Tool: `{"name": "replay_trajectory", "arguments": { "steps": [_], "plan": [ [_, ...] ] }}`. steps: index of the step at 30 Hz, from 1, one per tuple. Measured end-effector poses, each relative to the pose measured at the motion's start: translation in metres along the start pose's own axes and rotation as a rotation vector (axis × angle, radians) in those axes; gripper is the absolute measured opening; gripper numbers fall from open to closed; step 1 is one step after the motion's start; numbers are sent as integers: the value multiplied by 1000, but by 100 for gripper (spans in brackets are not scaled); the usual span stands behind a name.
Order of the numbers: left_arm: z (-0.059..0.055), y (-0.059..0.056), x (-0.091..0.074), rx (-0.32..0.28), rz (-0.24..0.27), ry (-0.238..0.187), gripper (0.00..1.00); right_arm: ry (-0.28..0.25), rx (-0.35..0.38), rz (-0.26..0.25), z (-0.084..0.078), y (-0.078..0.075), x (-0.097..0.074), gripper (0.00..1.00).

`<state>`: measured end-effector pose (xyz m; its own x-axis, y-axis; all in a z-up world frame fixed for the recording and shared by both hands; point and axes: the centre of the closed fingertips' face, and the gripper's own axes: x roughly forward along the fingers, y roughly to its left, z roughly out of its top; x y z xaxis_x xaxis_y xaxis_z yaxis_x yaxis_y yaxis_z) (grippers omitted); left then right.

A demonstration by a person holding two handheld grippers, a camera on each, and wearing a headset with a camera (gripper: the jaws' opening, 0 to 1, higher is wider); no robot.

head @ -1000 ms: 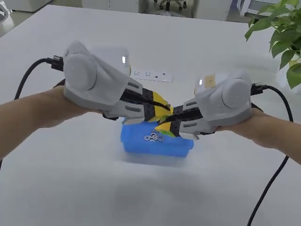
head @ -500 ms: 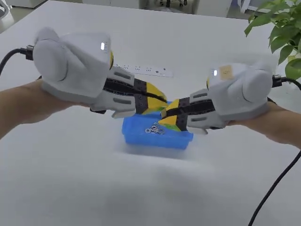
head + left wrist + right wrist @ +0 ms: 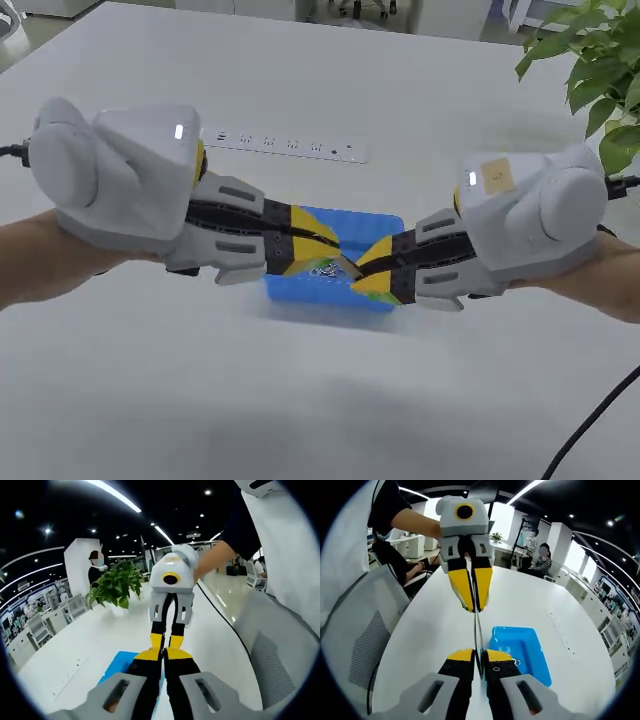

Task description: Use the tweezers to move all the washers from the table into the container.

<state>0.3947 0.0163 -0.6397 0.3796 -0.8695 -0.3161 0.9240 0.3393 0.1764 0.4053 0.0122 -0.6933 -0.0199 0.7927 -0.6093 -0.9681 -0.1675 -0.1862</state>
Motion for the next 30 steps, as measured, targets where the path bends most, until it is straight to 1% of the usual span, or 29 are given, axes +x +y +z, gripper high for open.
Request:
{"name": "replay_trajectory", "arguments": {
  "steps": [1, 2, 3, 6, 9, 11, 12, 13, 14, 19, 22, 24, 25, 28, 30],
  "plan": [
    [-4, -2, 0, -17, -3, 3, 5, 10, 2, 8, -2, 3, 0, 8],
    [-10, -5, 0, -22, -3, 21, 5, 16, -1, 12, -4, 5, 1, 8],
    [-13, -7, 0, -14, -7, 30, 5, 21, 0, 15, -6, 7, 1, 8],
    [-19, -12, 5, -23, -12, 40, 5, 44, 4, 33, -12, 13, 3, 8],
    [-26, -12, 7, -35, -13, 47, 6, 69, -1, 36, -18, 14, 5, 8],
    [-30, -13, 9, -54, -19, 57, 6, 82, -3, 40, -20, 15, 6, 8],
    [-33, -12, 10, -50, -19, 65, 6, 90, -4, 44, -22, 16, 7, 8],
    [-36, -12, 10, -40, -18, 78, 6, 93, -4, 46, -24, 16, 8, 8],
    [-40, -13, 11, -40, -28, 91, 6, 99, -2, 50, -26, 16, 9, 8],
    [-57, -13, 13, -37, -38, 142, 7, 127, -2, 66, -35, 17, 17, 8],
    [-66, -13, 15, -62, -45, 157, 7, 150, -4, 80, -42, 18, 22, 8],
    [-72, -14, 16, -73, -52, 175, 8, 162, -2, 81, -46, 18, 24, 8],
    [-77, -15, 17, -74, -62, 191, 10, 166, 0, 82, -48, 18, 25, 8],
    [-86, -18, 19, -68, -85, 222, 15, 171, 10, 83, -51, 17, 27, 8],
    [-90, -18, 21, -47, -86, 234, 14, 174, 14, 85, -52, 17, 29, 8]
  ]
}}
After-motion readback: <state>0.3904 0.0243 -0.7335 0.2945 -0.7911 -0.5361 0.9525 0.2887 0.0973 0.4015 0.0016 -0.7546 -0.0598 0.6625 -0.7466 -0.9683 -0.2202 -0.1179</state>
